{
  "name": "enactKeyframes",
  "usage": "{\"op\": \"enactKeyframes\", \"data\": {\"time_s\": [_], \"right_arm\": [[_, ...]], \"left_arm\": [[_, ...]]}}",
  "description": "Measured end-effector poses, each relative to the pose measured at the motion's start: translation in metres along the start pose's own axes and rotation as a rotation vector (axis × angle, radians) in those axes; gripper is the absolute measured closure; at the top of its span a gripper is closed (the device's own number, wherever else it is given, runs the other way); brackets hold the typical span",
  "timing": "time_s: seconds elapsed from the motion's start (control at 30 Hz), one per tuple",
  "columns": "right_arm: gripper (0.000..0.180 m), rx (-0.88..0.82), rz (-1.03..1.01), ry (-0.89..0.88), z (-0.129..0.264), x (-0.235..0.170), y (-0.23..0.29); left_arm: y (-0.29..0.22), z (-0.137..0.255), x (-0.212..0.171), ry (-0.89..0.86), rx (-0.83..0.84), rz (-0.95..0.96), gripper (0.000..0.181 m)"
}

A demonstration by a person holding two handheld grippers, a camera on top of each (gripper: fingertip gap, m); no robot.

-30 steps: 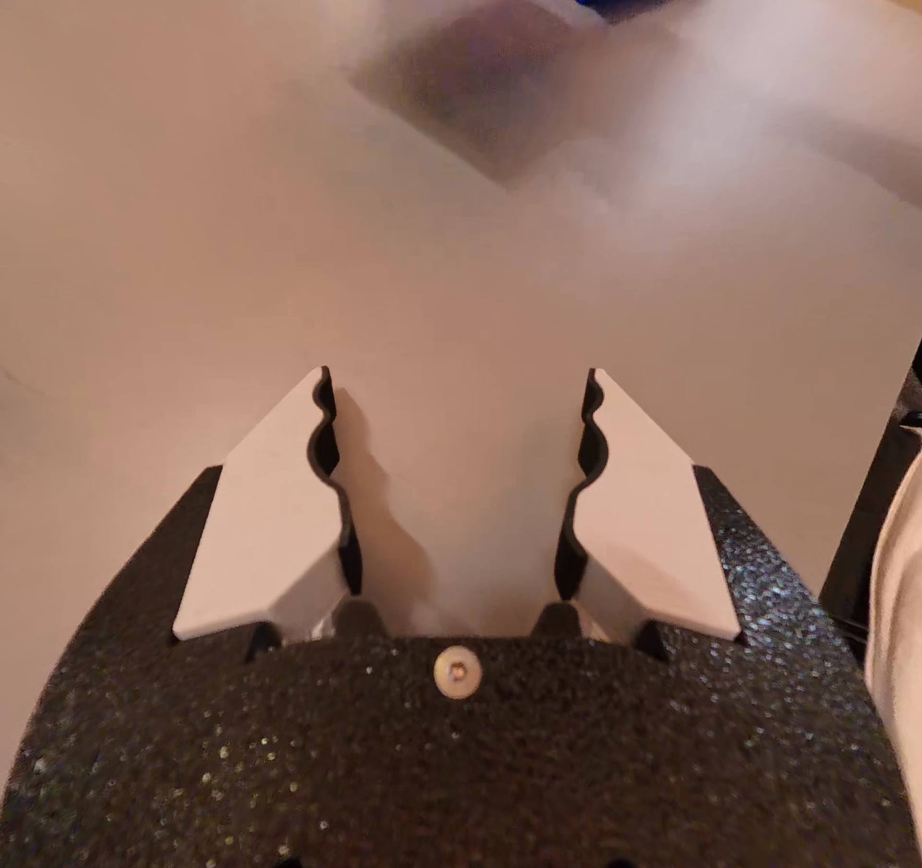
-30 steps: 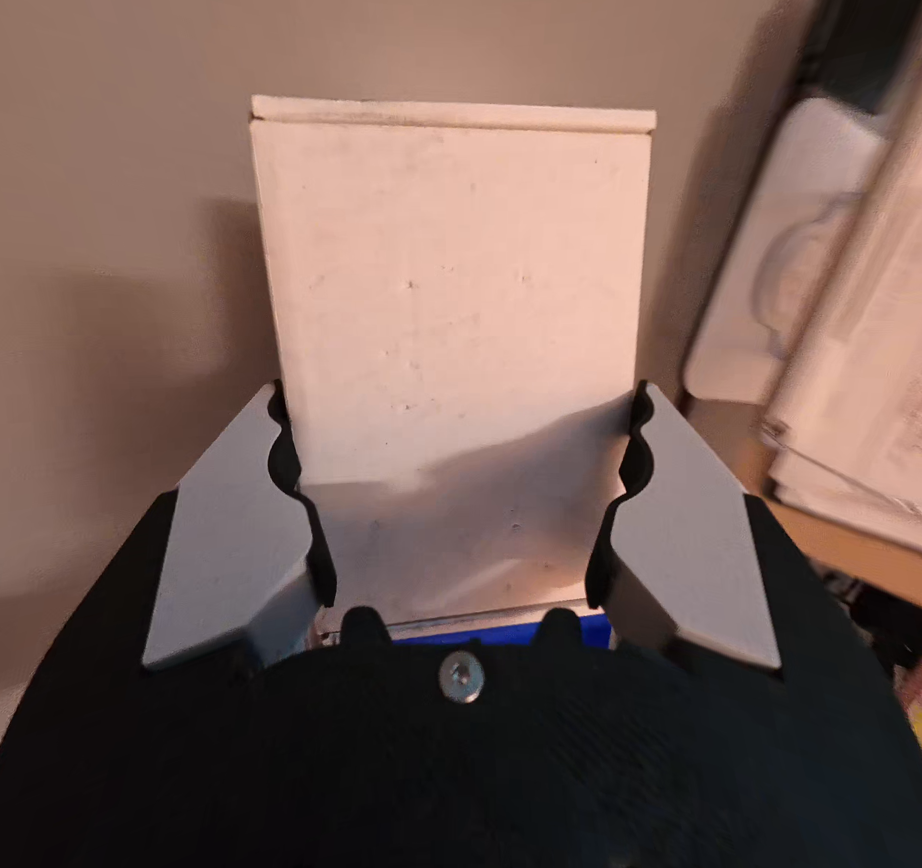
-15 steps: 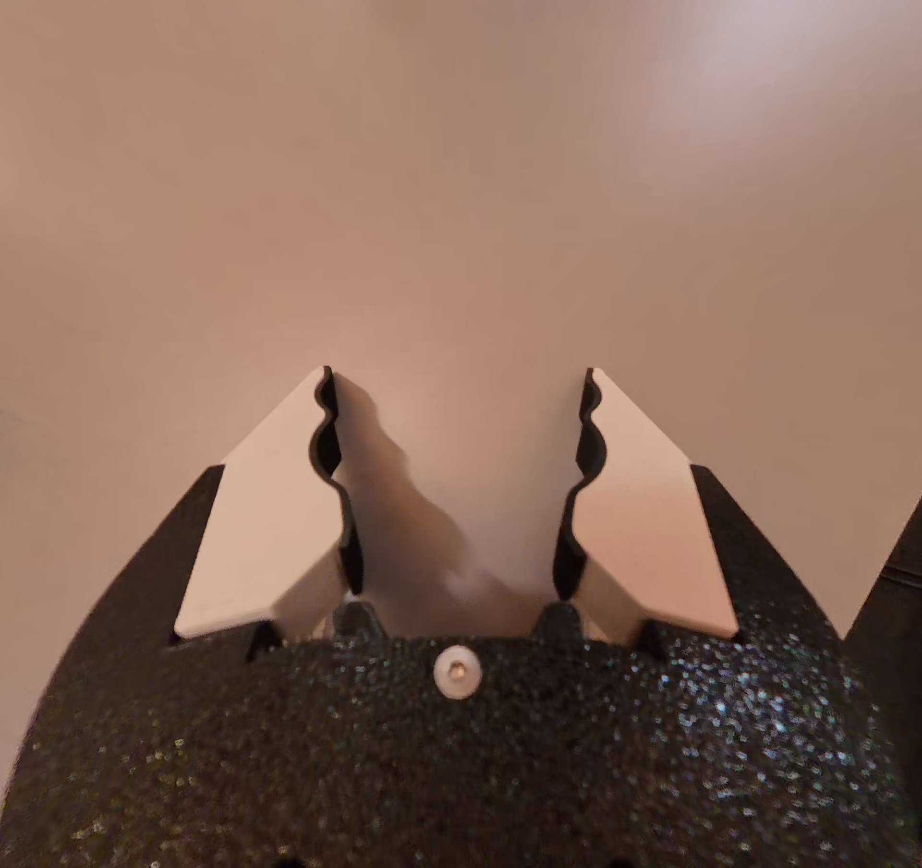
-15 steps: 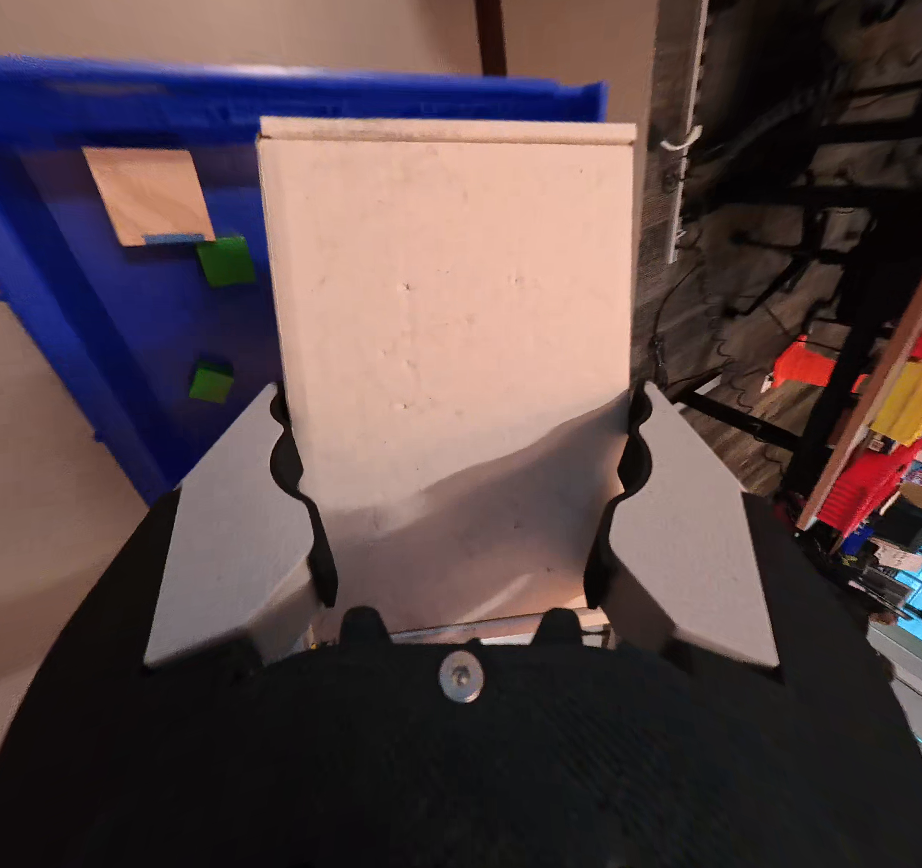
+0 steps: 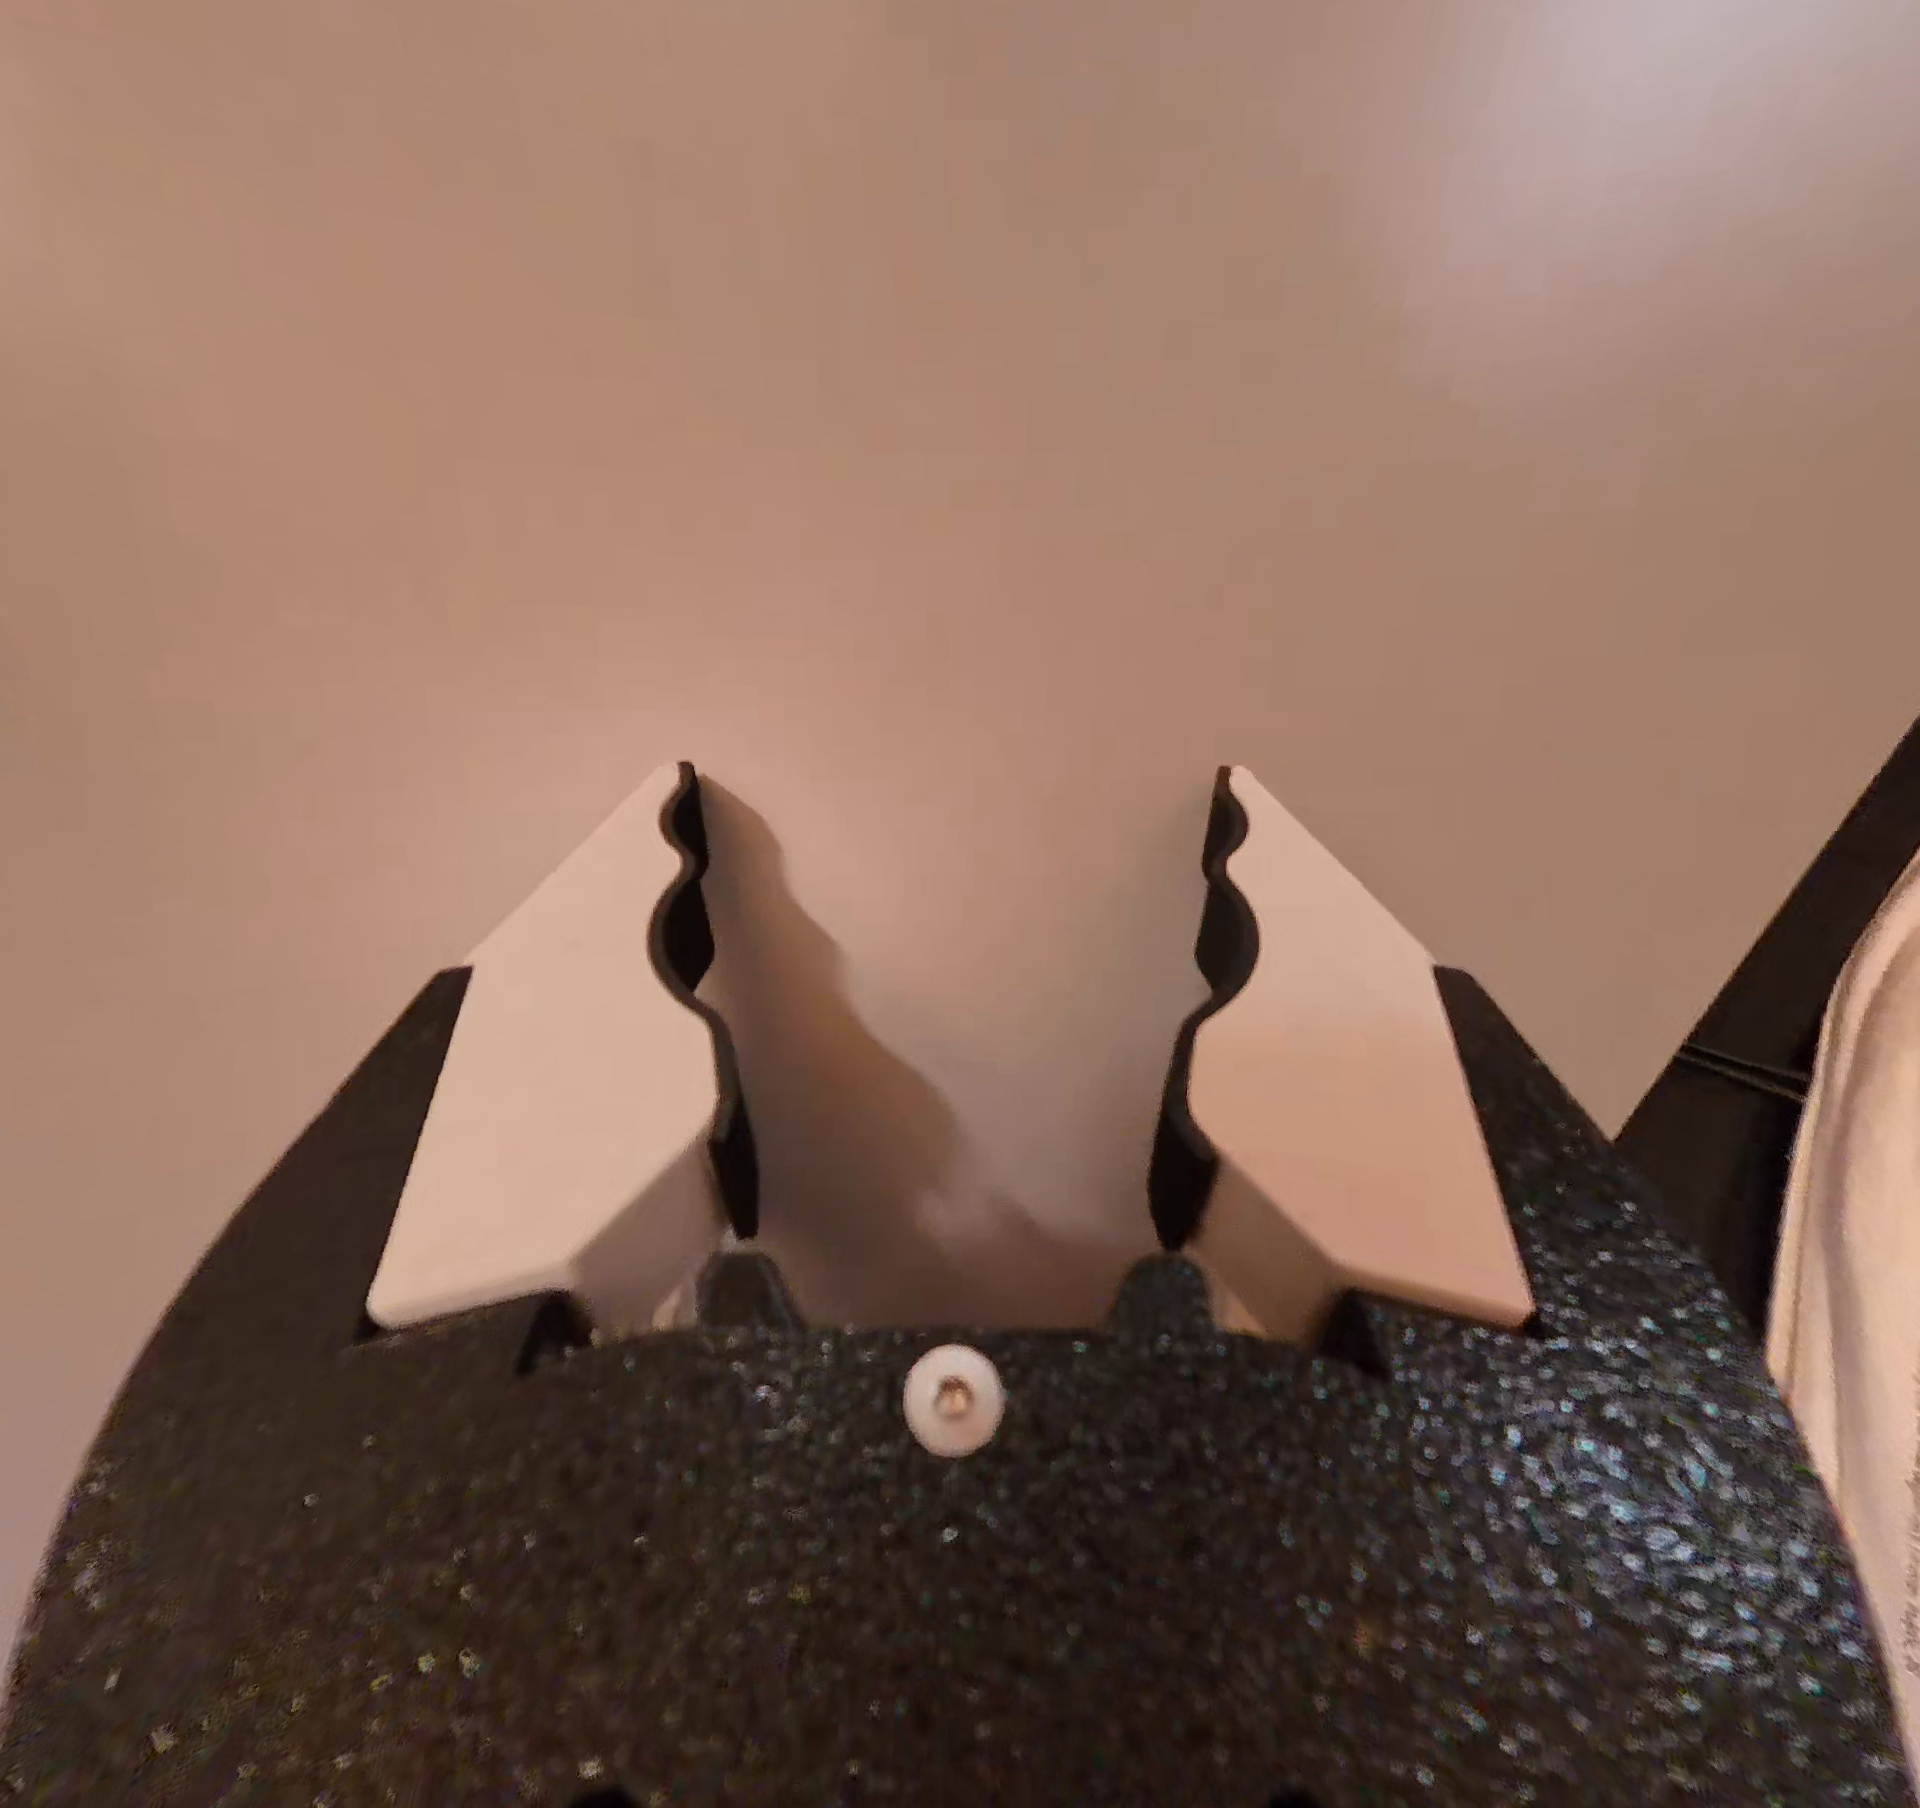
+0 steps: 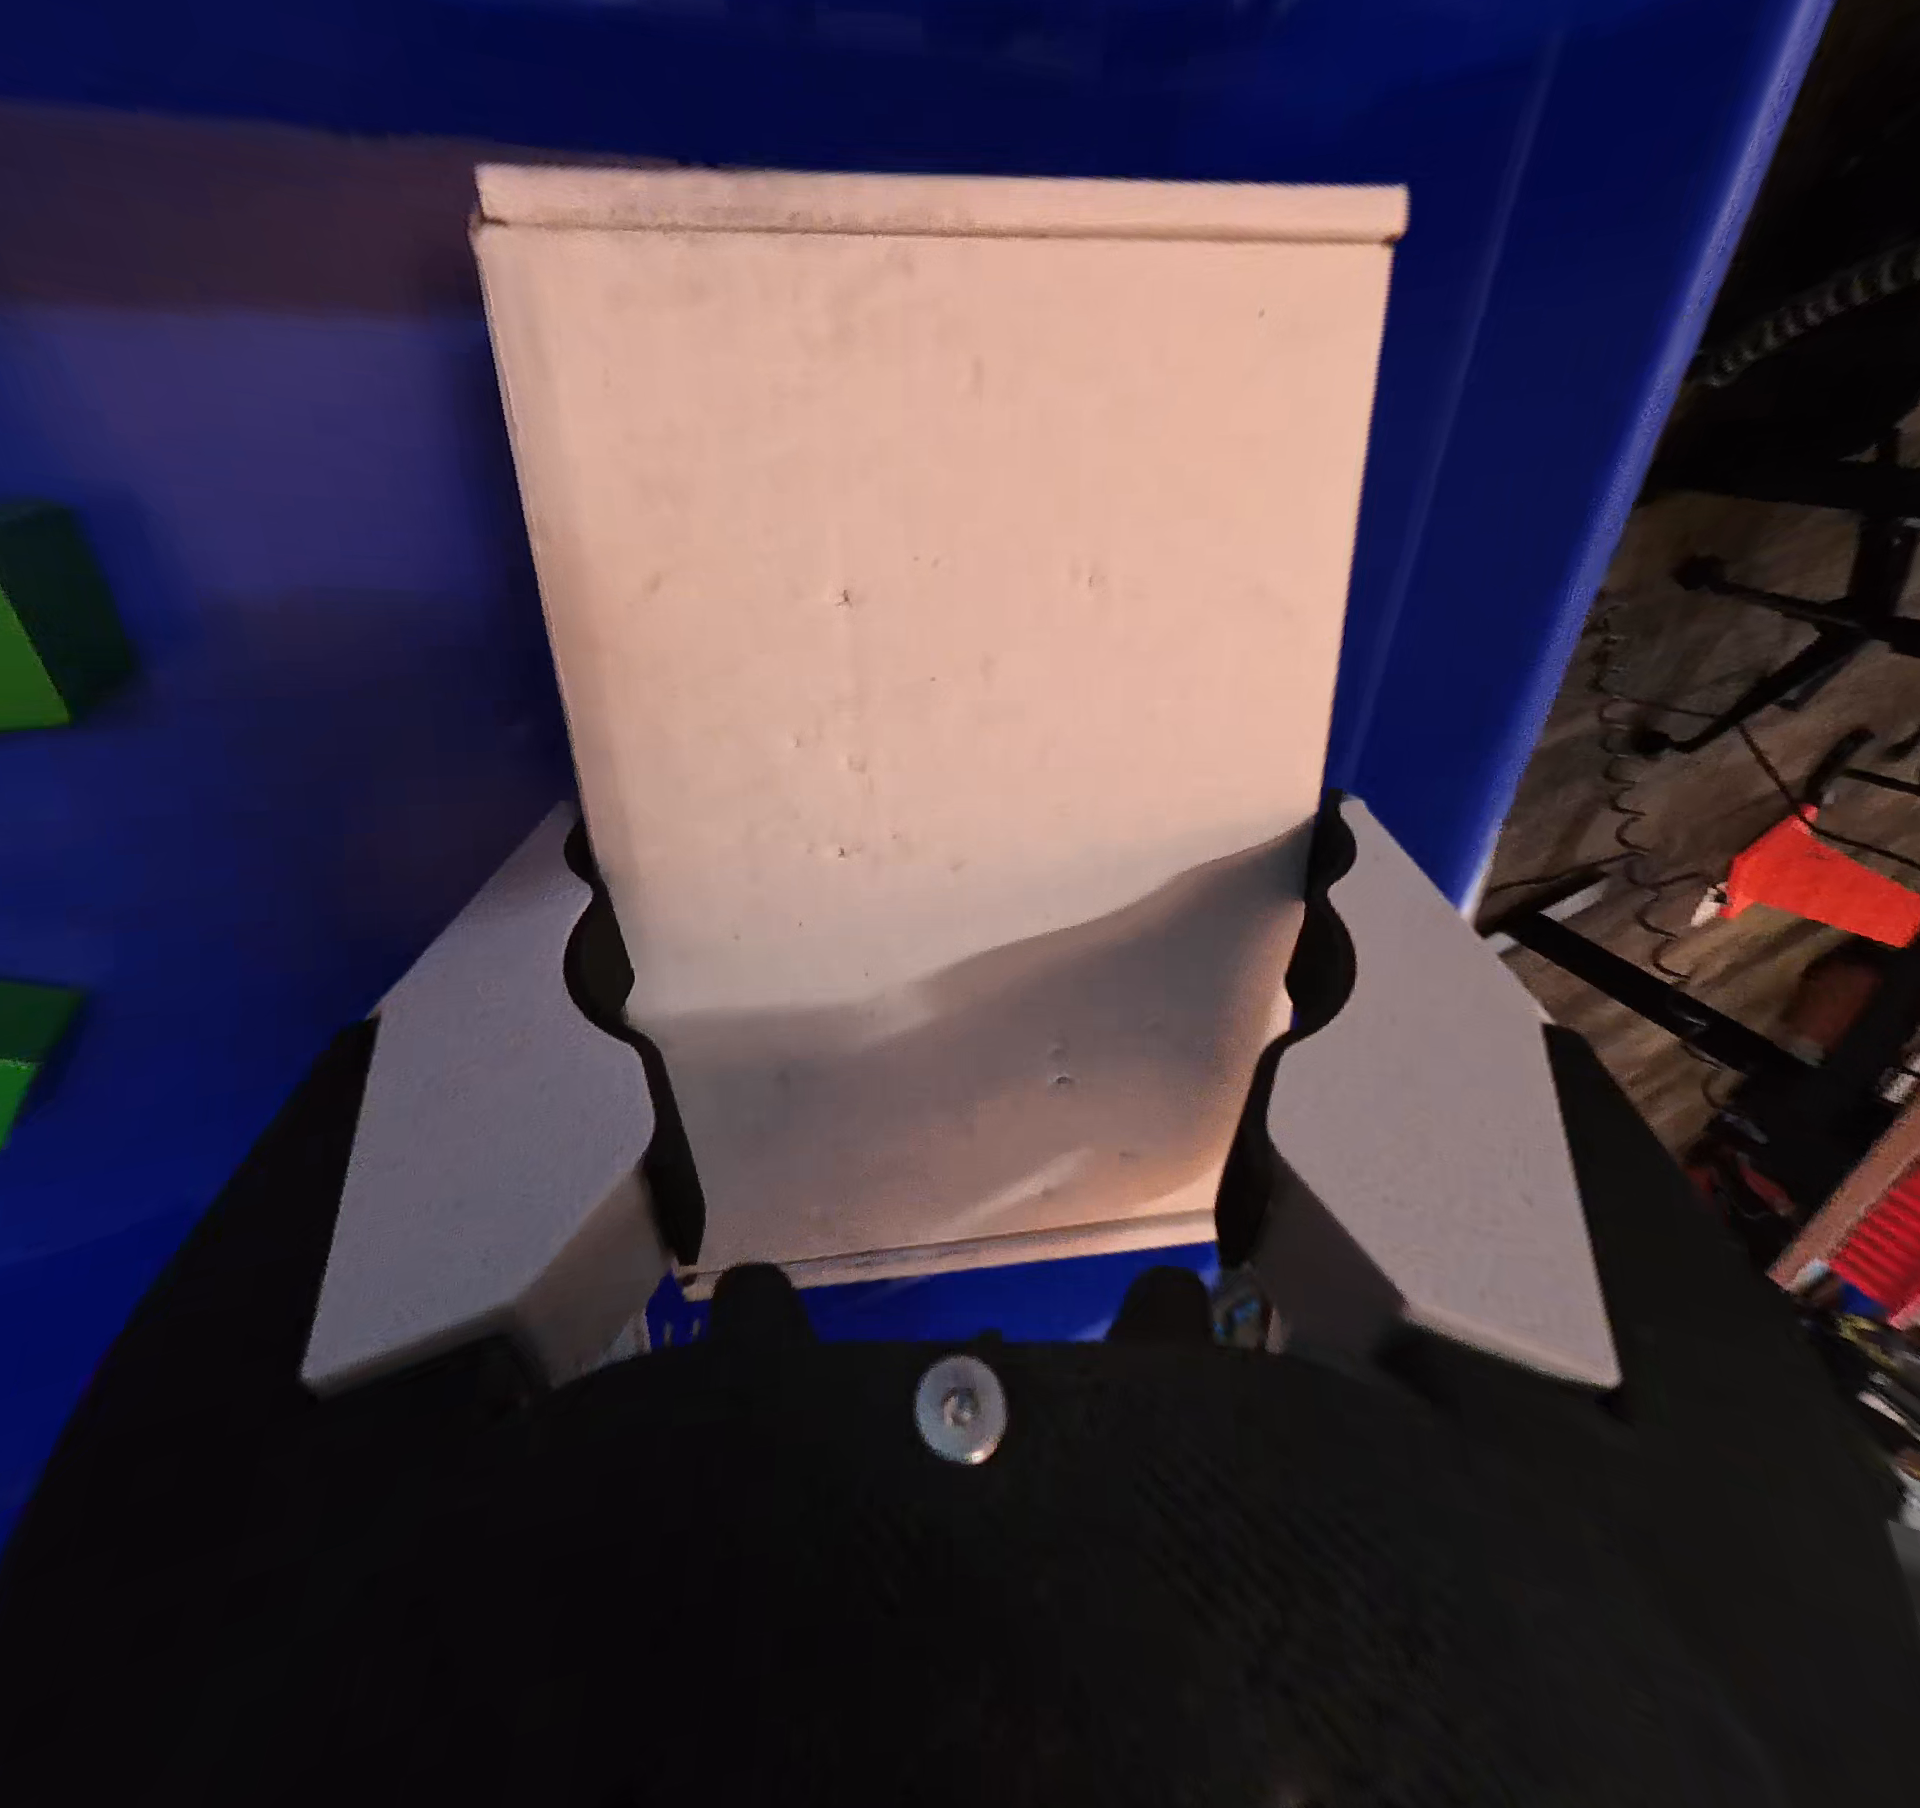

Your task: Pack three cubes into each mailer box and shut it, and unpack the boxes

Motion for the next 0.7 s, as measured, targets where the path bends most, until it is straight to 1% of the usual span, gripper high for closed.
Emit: {"op": "enactKeyframes", "data": {"time_s": [0.07, 0.13, 0.23, 0.3, 0.37, 0.47, 0.53, 0.6, 0.67, 0.7], "right_arm": [[0.049, 0.04, -0.034, -0.008, -0.008, 0.001, 0.001], [0.049, 0.021, -0.04, 0.012, -0.018, -0.001, 0.0], [0.049, 0.008, -0.04, -0.007, -0.019, 0.001, -0.004], [0.049, 0.011, -0.042, 0.02, -0.02, 0.001, -0.001], [0.048, 0.048, 0.002, 0.067, -0.018, 0.001, 0.003], [0.048, 0.049, 0.064, 0.071, -0.018, 0.002, 0.006], [0.044, 0.046, 0.038, 0.092, -0.022, 0.002, 0.007], [0.044, 0.066, -0.015, 0.131, -0.025, 0.001, 0.007], [0.044, 0.02, 0.001, 0.147, -0.024, -0.001, 0.004], [0.047, 0.004, 0.034, 0.155, -0.023, -0.003, 0.003]], "left_arm": [[0.002, 0.0, 0.0, -0.009, -0.001, 0.011, 0.088], [0.005, -0.001, 0.001, -0.019, -0.001, 0.022, 0.088], [0.008, -0.005, 0.004, -0.036, -0.003, 0.04, 0.088], [0.009, -0.007, 0.005, -0.053, -0.019, 0.05, 0.088], [0.01, -0.009, 0.007, -0.062, -0.028, 0.048, 0.088], [0.013, -0.011, 0.008, -0.064, -0.034, 0.043, 0.088], [0.016, -0.011, 0.008, -0.071, -0.04, 0.053, 0.088], [0.018, -0.011, 0.009, -0.077, -0.045, 0.062, 0.088], [0.018, -0.01, 0.008, -0.084, -0.047, 0.066, 0.088], [0.018, -0.009, 0.007, -0.086, -0.049, 0.063, 0.088]]}}
Point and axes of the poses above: each gripper's, where its closed fingertips meet, z back along the fingers, x out of its top, y = z × x across the jaws, the point moved 9 cm from there along z, back along the fingers, and after that the axes turned 13 degrees about -z, right-handed, at the moved point
